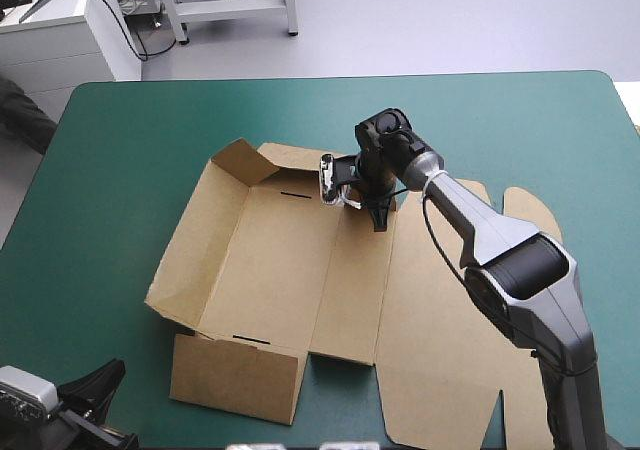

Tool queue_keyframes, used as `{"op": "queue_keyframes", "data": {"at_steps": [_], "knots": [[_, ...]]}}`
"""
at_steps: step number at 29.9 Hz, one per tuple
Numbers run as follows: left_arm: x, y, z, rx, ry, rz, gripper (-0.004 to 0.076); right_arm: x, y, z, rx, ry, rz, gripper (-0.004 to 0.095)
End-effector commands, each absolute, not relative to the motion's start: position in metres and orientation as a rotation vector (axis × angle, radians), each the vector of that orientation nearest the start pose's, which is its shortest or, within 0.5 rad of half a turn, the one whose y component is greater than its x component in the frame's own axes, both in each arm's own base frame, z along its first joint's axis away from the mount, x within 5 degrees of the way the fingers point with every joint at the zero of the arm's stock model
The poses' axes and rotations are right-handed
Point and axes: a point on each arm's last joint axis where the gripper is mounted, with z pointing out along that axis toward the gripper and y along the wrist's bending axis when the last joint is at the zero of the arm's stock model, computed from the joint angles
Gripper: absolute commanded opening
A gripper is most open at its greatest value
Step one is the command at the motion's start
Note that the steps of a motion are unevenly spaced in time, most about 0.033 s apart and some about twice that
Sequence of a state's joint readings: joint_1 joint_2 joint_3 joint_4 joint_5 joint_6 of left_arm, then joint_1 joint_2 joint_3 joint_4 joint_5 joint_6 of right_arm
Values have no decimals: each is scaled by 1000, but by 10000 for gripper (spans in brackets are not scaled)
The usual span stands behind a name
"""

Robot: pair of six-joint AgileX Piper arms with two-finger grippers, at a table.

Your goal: Fold the box

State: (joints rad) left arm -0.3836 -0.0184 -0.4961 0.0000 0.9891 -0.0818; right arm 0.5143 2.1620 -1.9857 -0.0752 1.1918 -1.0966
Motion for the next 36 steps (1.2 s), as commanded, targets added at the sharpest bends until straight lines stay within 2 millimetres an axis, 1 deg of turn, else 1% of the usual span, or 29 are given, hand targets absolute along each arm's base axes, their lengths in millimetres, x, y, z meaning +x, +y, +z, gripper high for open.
{"op": "queue_keyframes", "data": {"at_steps": [1,5,8,13,16,18,20,21,23,24,25,27,29,31,34,36], "knots": [[-5,2,295,286,1855,-334,-8,410,225,280,-1985,1893,-232,138],[-5,2,295,286,1855,-334,-8,411,225,286,-1963,1881,-252,389],[-5,2,295,286,1855,-334,-8,413,226,299,-1870,1916,-244,484],[-5,2,295,286,1855,-334,-8,408,223,333,-1745,1999,-223,487],[-5,2,295,286,1855,-334,-8,406,218,363,-1497,2068,-216,487],[-5,2,295,286,1855,-334,-8,399,213,384,-1401,2065,-214,486],[-5,2,295,286,1855,-334,-8,389,204,405,-1326,2057,-238,462],[-5,2,295,286,1855,-334,-8,384,201,414,-1277,2062,-234,435],[-5,2,295,286,1855,-334,-8,370,189,439,-1133,2070,-235,327],[-5,2,295,286,1855,-334,-8,365,185,447,-1085,2072,-230,252],[-5,2,295,286,1855,-334,-8,354,179,461,-1022,2062,-213,167],[-5,2,295,286,1855,-334,-8,336,169,482,-936,2045,-175,4],[-5,1,295,285,1855,-338,-8,314,157,502,-869,2024,-142,-15],[-5,1,295,285,1855,-338,-8,291,144,517,-815,2010,-117,-19],[-5,1,295,285,1855,-341,-8,258,125,528,-773,2005,-89,-19],[-5,1,295,285,1855,-341,-8,236,113,530,-750,2011,-76,-19]]}}
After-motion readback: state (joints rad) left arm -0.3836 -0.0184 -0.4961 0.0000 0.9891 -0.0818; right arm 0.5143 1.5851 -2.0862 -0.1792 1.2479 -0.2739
